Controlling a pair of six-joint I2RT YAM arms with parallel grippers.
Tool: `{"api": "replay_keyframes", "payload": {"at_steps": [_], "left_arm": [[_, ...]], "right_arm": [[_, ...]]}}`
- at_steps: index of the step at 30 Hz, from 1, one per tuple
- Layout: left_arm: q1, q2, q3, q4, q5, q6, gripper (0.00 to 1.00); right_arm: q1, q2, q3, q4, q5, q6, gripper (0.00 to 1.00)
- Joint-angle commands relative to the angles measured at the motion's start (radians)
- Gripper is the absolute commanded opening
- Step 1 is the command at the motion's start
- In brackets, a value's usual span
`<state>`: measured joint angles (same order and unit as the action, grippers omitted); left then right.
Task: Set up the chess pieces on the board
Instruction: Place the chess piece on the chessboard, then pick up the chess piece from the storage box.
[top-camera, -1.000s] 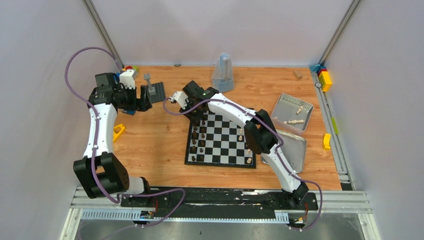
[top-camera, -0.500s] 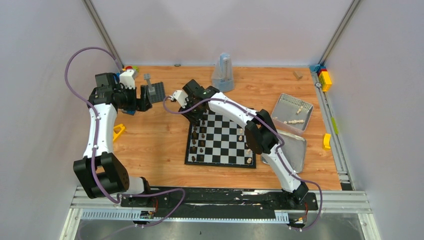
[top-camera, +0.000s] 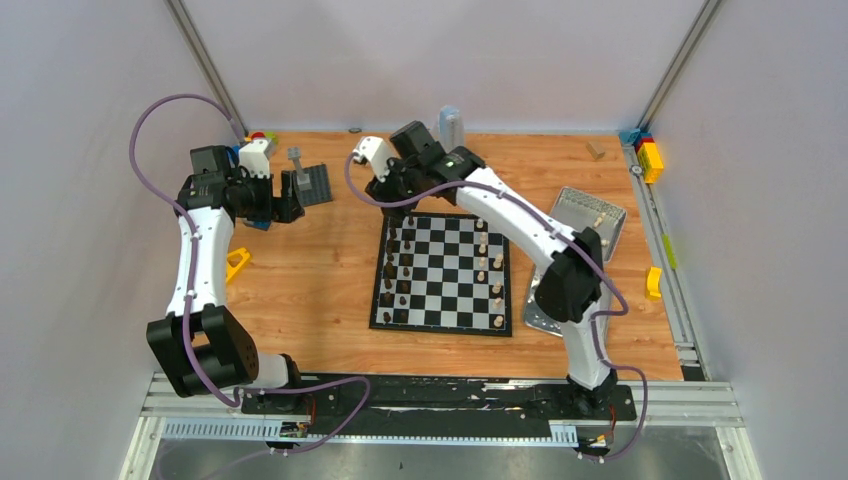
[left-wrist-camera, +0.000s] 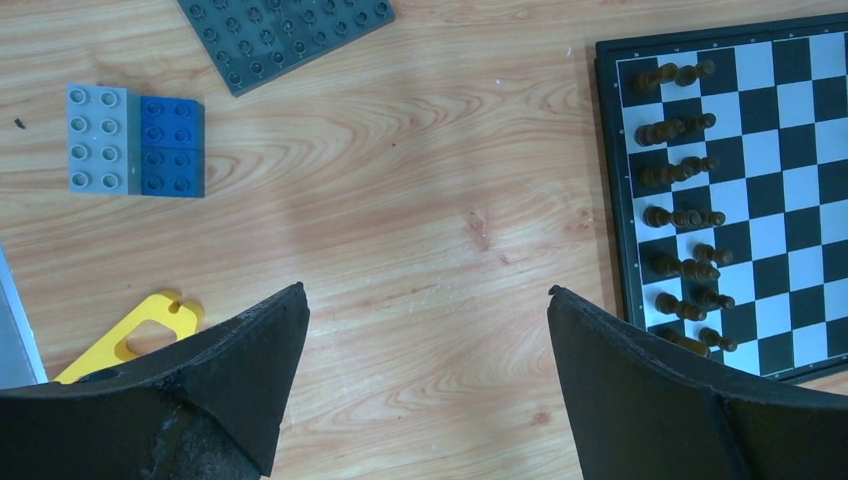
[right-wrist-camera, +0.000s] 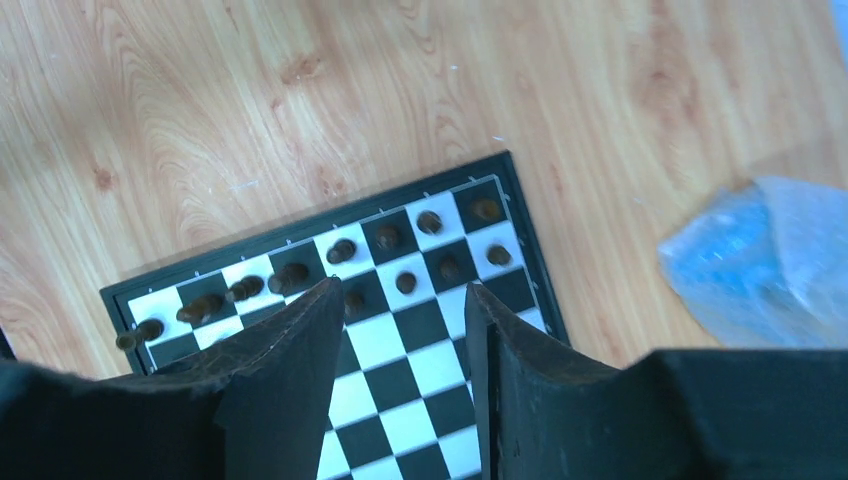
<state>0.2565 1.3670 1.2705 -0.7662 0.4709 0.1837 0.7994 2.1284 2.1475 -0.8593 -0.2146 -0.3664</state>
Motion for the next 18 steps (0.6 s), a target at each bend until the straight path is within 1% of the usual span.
{"api": "replay_keyframes", "payload": {"at_steps": [1, 4, 8, 13, 15, 18], "left_arm": [[0.009, -0.045, 0.016, 0.017, 0.033, -0.009, 0.97], [0.009, -0.054, 0.021, 0.014, 0.049, 0.0, 0.97], [0.009, -0.069, 0.01, 0.02, 0.079, 0.018, 0.97], [0.009, -0.089, -0.02, 0.044, 0.133, 0.022, 0.97], [0.009, -0.098, -0.03, 0.047, 0.162, 0.024, 0.97], [0.005, -0.111, -0.037, 0.049, 0.21, 0.022, 0.98]], "right_arm": [[-0.077, -0.164, -0.092, 0.041, -0.015, 0.012, 0.5], [-0.14, -0.254, -0.205, 0.068, -0.023, 0.011, 0.52], [-0.258, -0.371, -0.375, 0.102, -0.07, 0.022, 0.57], [-0.451, -0.491, -0.564, 0.136, -0.125, 0.045, 0.62], [-0.56, -0.532, -0.633, 0.153, -0.16, 0.066, 0.63], [-0.682, -0.581, -0.715, 0.176, -0.224, 0.112, 0.64]]}}
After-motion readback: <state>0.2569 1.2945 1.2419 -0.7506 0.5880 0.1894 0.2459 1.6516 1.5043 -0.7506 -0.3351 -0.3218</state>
